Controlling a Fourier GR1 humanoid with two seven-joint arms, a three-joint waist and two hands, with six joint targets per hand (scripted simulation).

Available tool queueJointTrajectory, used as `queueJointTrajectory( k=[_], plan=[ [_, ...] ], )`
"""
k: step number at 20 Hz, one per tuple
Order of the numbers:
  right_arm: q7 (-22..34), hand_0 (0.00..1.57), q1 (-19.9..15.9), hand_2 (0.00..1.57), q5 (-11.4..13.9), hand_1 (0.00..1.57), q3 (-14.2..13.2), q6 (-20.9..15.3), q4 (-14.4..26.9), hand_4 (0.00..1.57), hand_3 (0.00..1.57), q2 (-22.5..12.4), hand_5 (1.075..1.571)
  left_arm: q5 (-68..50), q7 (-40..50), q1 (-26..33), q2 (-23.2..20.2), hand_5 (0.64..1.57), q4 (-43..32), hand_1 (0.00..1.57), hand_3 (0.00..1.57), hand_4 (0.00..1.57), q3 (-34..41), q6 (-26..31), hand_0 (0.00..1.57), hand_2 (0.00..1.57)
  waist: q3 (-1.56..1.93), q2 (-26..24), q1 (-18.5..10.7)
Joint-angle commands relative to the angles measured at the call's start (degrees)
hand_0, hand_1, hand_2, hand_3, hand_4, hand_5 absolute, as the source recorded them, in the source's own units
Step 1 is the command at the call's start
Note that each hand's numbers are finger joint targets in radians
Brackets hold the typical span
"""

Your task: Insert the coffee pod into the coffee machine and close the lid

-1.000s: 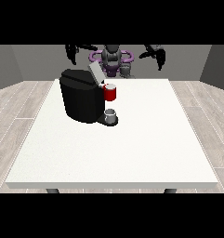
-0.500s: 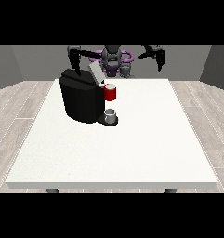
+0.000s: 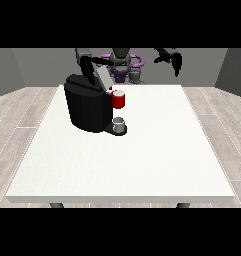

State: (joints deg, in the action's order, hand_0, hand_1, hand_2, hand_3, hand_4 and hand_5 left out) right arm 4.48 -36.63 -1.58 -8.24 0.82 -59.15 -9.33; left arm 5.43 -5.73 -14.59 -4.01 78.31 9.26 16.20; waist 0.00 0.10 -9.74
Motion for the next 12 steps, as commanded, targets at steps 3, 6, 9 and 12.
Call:
queueJointTrajectory(
  k=[3, 6, 9, 12],
  plan=[
    [0.06, 0.0, -6.12, 0.0, -0.21, 0.0, -0.44, 0.3, 2.13, 0.17, 0.0, -0.92, 1.571, 0.23, -0.01, -0.53, -2.37, 1.571, 1.55, 0.0, 0.0, 0.31, 0.68, -0.99, 0.0, 0.0, 0.0, 4.04, -0.16],
    [0.0, 0.0, -3.25, 0.0, 0.29, 0.0, 1.74, 2.72, 1.12, 0.16, 0.0, -0.42, 1.571, 1.15, -0.04, 2.87, -1.5, 1.571, 1.93, 0.0, 0.0, 0.35, 0.31, -3.15, 0.0, 0.0, 0.0, 1.27, 2.3],
    [1.99, 0.0, -9.63, 0.0, 2.3, 0.0, 1.91, -0.16, 2.22, 0.21, 0.0, -0.99, 1.571, -0.43, -0.92, 1.38, -2.9, 1.571, 1.43, 0.0, 0.0, 0.35, 0.25, -0.05, 0.0, 0.0, -0.02, 3.72, -0.51],
    [-0.34, 0.0, -9.89, 0.0, 3.4, 0.0, 2.82, 1.06, 2.9, 0.12, 0.0, -1.62, 1.571, 0.59, 3.08, 0.66, -0.61, 1.571, 3.56, 0.0, 0.0, 0.36, -1.8, -2.13, 0.0, 0.0, 0.01, 3.87, -1.45]
  ],
)
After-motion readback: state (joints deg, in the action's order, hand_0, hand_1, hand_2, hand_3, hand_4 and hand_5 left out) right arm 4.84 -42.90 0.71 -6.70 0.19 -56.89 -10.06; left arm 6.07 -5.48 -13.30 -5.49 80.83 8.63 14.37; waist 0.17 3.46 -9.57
